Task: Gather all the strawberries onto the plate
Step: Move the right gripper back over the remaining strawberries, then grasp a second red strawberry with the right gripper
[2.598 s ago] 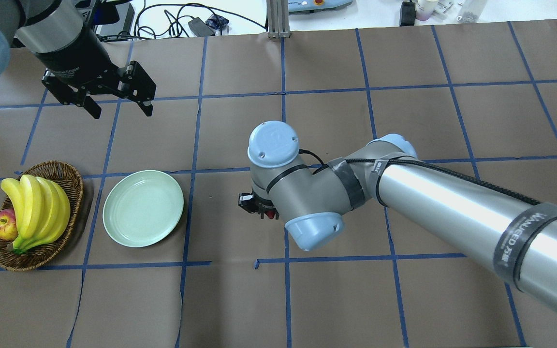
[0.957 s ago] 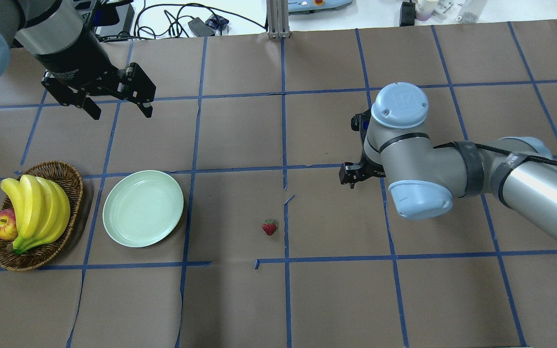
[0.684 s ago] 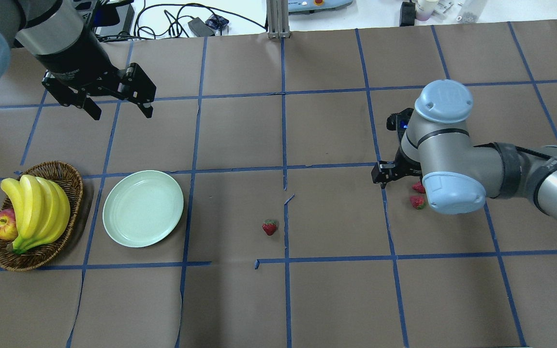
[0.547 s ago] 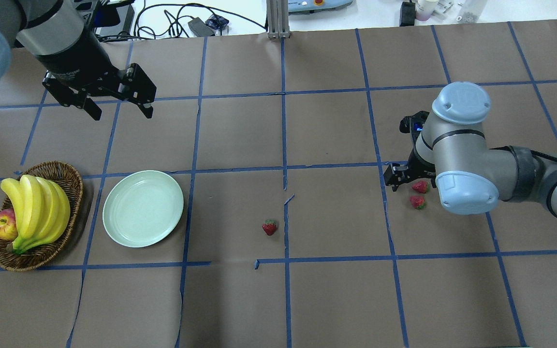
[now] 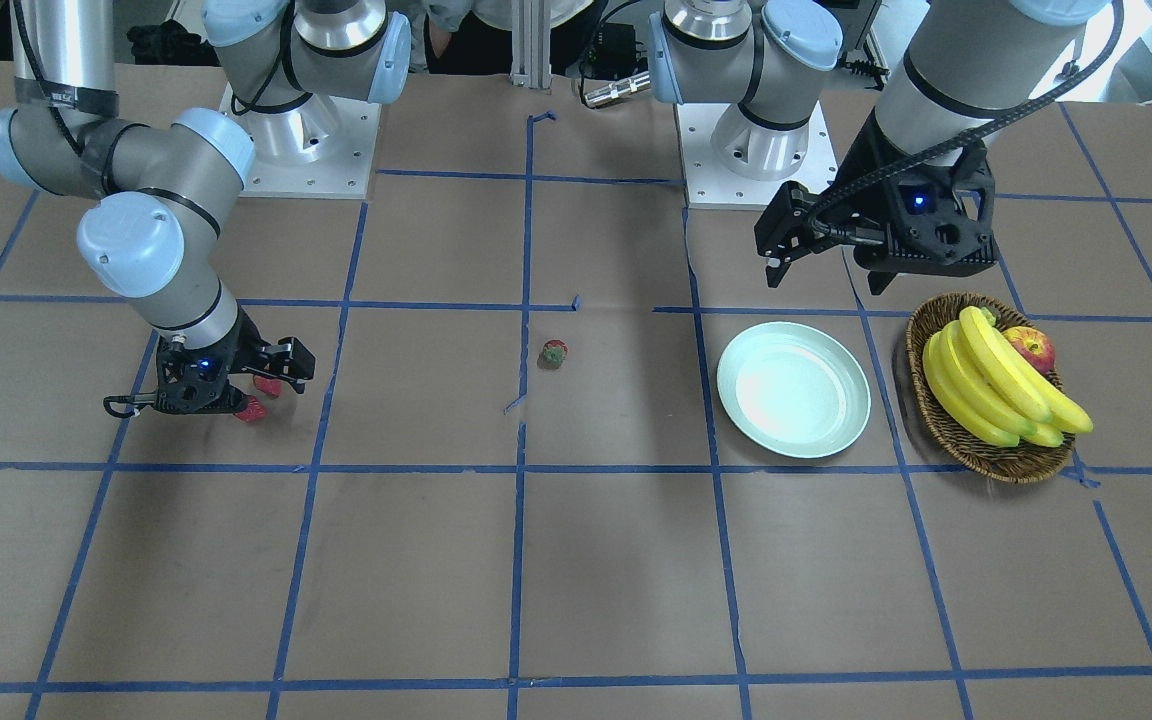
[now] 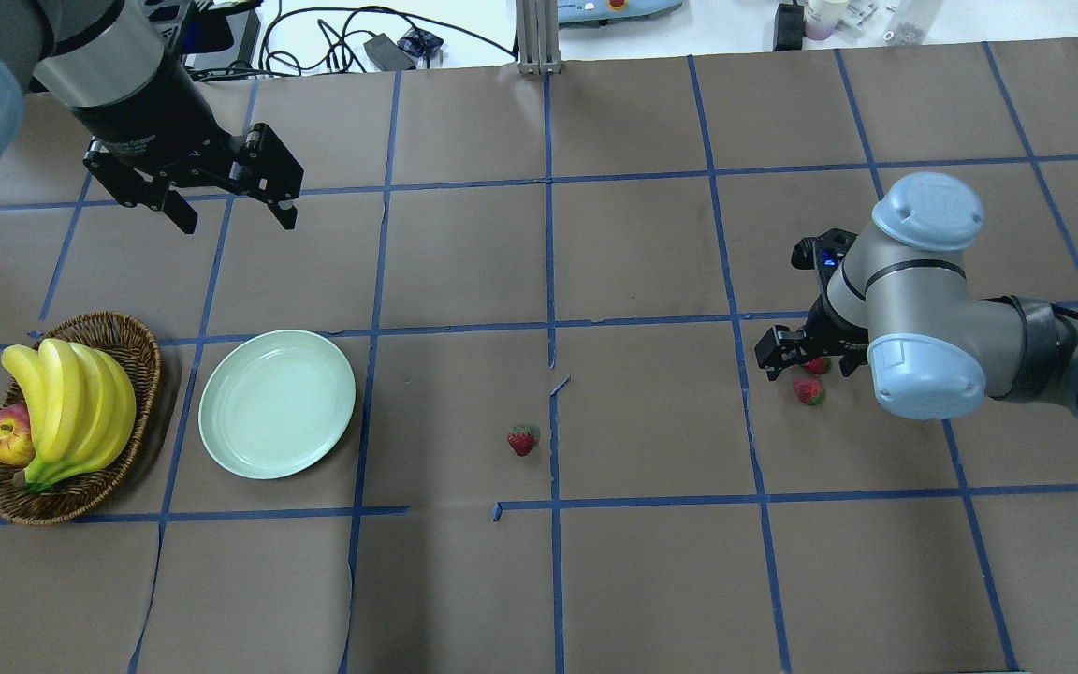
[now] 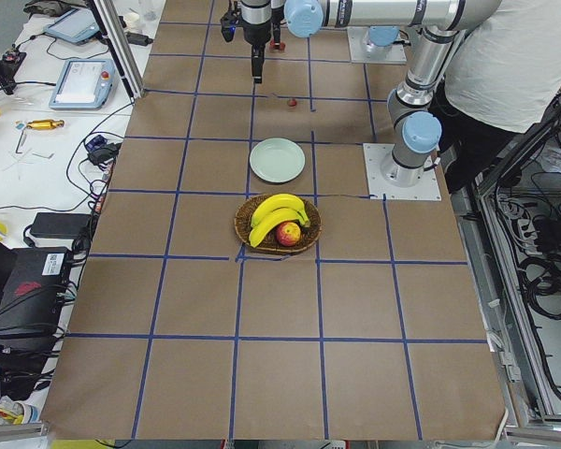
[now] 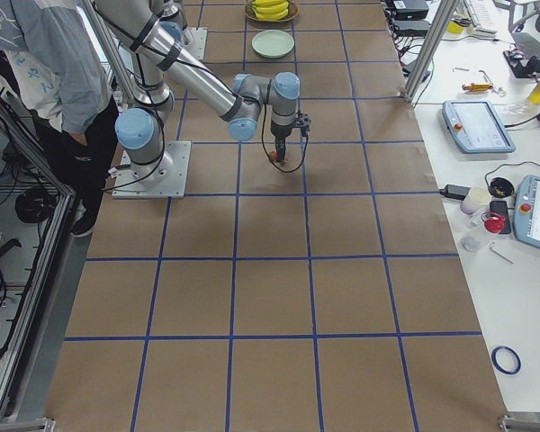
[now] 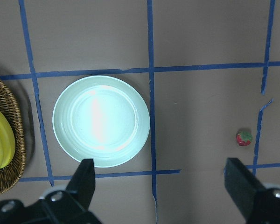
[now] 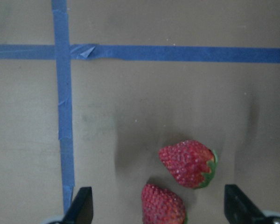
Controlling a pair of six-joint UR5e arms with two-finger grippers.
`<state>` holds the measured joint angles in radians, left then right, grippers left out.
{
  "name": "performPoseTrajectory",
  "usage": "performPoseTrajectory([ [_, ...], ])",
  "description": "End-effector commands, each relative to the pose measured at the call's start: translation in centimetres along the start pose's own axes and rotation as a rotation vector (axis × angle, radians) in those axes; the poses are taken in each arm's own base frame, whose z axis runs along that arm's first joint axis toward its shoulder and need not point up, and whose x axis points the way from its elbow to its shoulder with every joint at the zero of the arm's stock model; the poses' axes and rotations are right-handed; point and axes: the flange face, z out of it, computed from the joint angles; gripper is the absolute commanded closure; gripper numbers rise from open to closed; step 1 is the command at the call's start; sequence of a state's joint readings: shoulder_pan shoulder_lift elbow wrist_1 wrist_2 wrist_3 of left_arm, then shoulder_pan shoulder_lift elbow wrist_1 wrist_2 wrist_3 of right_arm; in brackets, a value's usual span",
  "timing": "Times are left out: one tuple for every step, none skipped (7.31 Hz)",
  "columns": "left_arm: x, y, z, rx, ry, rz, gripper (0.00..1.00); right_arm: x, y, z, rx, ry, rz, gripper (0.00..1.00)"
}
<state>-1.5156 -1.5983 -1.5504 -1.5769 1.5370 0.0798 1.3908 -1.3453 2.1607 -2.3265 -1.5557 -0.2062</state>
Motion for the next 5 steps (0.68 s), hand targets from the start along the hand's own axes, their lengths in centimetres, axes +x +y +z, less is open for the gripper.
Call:
performPoseTrajectory([
  [0.00, 0.00, 0.03, -0.001, 0.000, 0.000, 0.00, 0.39, -0.56, 1.83, -0.010, 0.018, 0.000, 0.00],
  [0.00, 0.00, 0.03, -0.001, 0.000, 0.000, 0.00, 0.44, -0.69, 1.78, -0.007, 0.020, 0.000, 0.08],
  [0.00, 0.00, 0.03, -0.001, 0.000, 0.000, 0.00, 0.45, -0.75, 1.72, -0.006, 0.020, 0.000, 0.15],
  [0.00, 0.03, 0.17, -0.004, 0.000, 0.000, 0.00, 0.46, -0.74, 1.65, -0.005, 0.022, 0.000, 0.27],
  [-0.01, 0.02, 0.28, -0.002, 0.000, 0.000, 0.00, 0.48, -0.81, 1.65, -0.003, 0.023, -0.001, 0.31],
])
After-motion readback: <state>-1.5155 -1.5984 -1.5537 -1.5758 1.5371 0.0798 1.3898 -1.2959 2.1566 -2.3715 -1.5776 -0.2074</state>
